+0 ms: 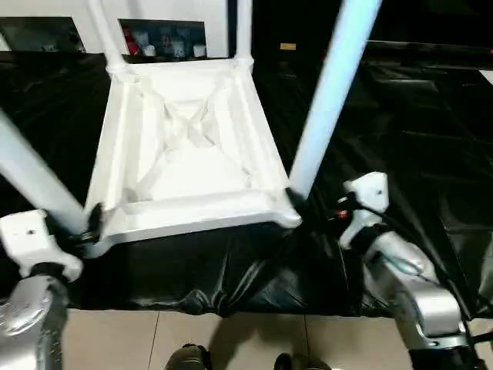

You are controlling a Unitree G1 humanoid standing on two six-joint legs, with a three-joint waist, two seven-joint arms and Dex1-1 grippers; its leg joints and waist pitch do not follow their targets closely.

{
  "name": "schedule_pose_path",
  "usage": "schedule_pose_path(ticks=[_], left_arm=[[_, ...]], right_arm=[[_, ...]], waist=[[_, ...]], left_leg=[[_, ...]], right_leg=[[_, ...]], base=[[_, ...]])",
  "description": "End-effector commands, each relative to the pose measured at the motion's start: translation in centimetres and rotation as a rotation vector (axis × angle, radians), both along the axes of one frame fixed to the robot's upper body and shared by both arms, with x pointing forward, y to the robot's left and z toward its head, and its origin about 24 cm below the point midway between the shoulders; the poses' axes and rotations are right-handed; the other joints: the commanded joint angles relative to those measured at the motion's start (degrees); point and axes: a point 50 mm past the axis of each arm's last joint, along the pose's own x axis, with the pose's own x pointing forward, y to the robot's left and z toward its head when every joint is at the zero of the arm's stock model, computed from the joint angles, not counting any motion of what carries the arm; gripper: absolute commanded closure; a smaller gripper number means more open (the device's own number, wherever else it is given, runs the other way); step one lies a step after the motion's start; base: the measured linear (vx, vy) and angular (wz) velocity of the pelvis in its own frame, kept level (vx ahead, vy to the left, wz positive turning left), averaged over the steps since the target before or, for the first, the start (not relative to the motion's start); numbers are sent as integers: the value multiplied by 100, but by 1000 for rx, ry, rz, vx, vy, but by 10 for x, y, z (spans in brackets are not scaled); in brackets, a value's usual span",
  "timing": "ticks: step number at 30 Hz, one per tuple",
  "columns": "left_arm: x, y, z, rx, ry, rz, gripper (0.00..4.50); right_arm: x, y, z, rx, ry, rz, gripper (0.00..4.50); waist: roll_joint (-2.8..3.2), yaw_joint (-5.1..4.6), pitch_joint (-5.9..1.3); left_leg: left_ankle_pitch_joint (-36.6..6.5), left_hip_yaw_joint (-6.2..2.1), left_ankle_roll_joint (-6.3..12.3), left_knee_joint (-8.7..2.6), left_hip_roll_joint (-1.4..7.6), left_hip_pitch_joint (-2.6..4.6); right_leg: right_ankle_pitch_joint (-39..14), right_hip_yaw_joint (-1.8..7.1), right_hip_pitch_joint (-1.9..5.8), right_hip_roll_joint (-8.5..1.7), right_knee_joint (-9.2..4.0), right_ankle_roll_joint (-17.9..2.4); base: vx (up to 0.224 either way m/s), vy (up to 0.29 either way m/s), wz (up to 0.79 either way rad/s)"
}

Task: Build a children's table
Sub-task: Flip table

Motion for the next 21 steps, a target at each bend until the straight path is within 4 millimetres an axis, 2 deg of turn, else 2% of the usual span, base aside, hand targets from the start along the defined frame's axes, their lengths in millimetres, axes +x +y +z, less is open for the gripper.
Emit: schedule_pose_path(ticks=[1, 2, 3, 4, 5, 6, 7, 8, 9, 10, 11, 12, 14, 15, 16, 17, 18, 19, 20, 21], left_arm=[[-1, -2, -10, -35, 51, 30, 41], [0, -3, -11, -54, 43, 39, 47], [-1, -4, -11, -61, 39, 51, 47], [-1, -5, -11, -77, 30, 73, 60], [-2, -6, -10, -86, 19, 101, 76], [-3, -7, -10, -90, 14, 114, 76], [-4, -8, -9, -102, 6, 125, 82], [-4, -9, -9, -100, -1, 141, 84], [-4, -9, -8, -99, -6, 150, 93], [-4, -11, -9, -120, -14, 163, 93], [-4, -11, -9, -131, -18, 171, 109], [-4, -12, -11, -146, -21, 176, 117], [-4, -13, -12, -147, -16, 180, 127], [-4, -14, -13, -156, -12, 188, 131], [-3, -15, -15, -161, -9, 198, 131], [-3, -15, -15, -163, -7, 204, 131], [-3, -16, -16, -166, -1, 215, 133], [-3, -16, -16, -169, 1, 219, 135], [-4, -16, -17, -173, 9, 228, 136], [-4, -16, -17, -174, 12, 231, 136]], right_arm=[[-6, -7, 1, -12, 6, -27, 0], [-10, -9, 0, -16, 12, -33, 0], [-13, -10, -1, -23, 17, -36, 0], [-19, -13, -2, -29, 32, -34, 0], [-25, -17, -4, -34, 44, -28, 0], [-28, -19, -4, -36, 50, -25, 0], [-32, -22, -4, -35, 52, -13, 0], [-36, -24, -3, -32, 53, 3, 0], [-38, -26, -3, -31, 54, 14, 0], [-44, -26, 0, -15, 56, 68, 0], [-47, -24, 1, -2, 59, 113, 0], [-53, -17, 5, 18, 66, 216, 0], [-53, -13, 6, 17, 67, 250, 0], [-50, -8, 5, 4, 71, 277, 0], [-45, -3, 3, -15, 76, 284, 0], [-42, 0, 2, -26, 78, 287, 0], [-38, 3, 0, -37, 82, 288, 0], [-35, 5, -1, -45, 92, 285, 0], [-30, 10, -2, -56, 86, 294, 0], [-29, 11, -2, -58, 84, 297, 0]], waist=[[19, -30, -270], [30, -20, -258], [-22, -35, -259], [-6, -20, -252], [-27, -19, -248], [-23, -15, -251], [-46, -22, -266], [-98, -42, -277], [-80, -37, -259], [-152, -64, -289], [-142, -58, -288], [-161, -56, -314], [-148, -63, -322], [-163, -67, -331], [-221, -82, -368], [-196, -94, -371], [-220, -103, -379], [-208, -102, -382], [-236, -107, -409], [-228, -107, -425]], left_leg=[[-913, -140, 223, -496, 372, 94], [-978, -135, 243, -504, 375, 103], [-1034, -129, 247, -509, 377, 98], [-1128, -133, 226, -516, 380, 105], [-1161, -135, 222, -520, 390, 92], [-1177, -135, 223, -517, 390, 93], [-1182, -141, 240, -518, 390, 88], [-1181, -132, 267, -508, 386, 82], [-1221, -137, 290, -514, 382, 76], [-1205, -133, 311, -503, 380, 78], [-1205, -136, 334, -499, 380, 77], [-1113, -138, 387, -478, 390, 76], [-994, -145, 450, -477, 387, 66], [-1001, -142, 453, -471, 385, 73], [-919, -146, 450, -463, 383, 74], [-909, -144, 419, -459, 380, 73], [-949, -136, 403, -458, 379, 80], [-997, -135, 342, -461, 384, 87], [-985, -137, 302, -461, 385, 91], [-952, -139, 282, -449, 387, 92]], right_leg=[[-142, 368, 191, -523, -376, -1152], [-343, 368, 178, -523, -401, -1139], [-476, 370, 186, -519, -415, -1117], [-742, 372, 179, -524, -437, -1072], [-889, 378, 188, -529, -453, -1005], [-934, 380, 178, -532, -461, -981], [-1005, 375, 188, -537, -462, -952], [-1034, 376, 191, -527, -476, -929], [-1160, 374, 175, -534, -488, -892], [-1274, 370, 183, -527, -501, -841], [-1306, 369, 191, -533, -496, -826], [-1226, 369, 207, -533, -497, -797], [-1073, 355, 191, -520, -482, -796], [-1091, 350, 179, -517, -492, -805], [-1058, 338, 198, -520, -468, -852], [-1088, 335, 180, -519, -469, -891], [-1145, 337, 177, -515, -479, -892], [-1191, 344, 169, -515, -479, -895], [-1135, 342, 188, -508, -469, -883], [-1047, 342, 184, -514, -443, -914]], base=[[0, 0, 0], [0, 0, 0], [0, 0, 0], [0, 0, 0], [0, 0, 0], [0, 0, 0], [0, 0, 0], [0, 0, 0], [0, 0, 0], [0, 0, 0], [0, 0, 0], [0, 0, 0], [0, 0, 0], [0, 0, 0], [0, 0, 0], [0, 0, 0], [0, 0, 0], [0, 0, 0], [0, 0, 0], [0, 0, 0]])
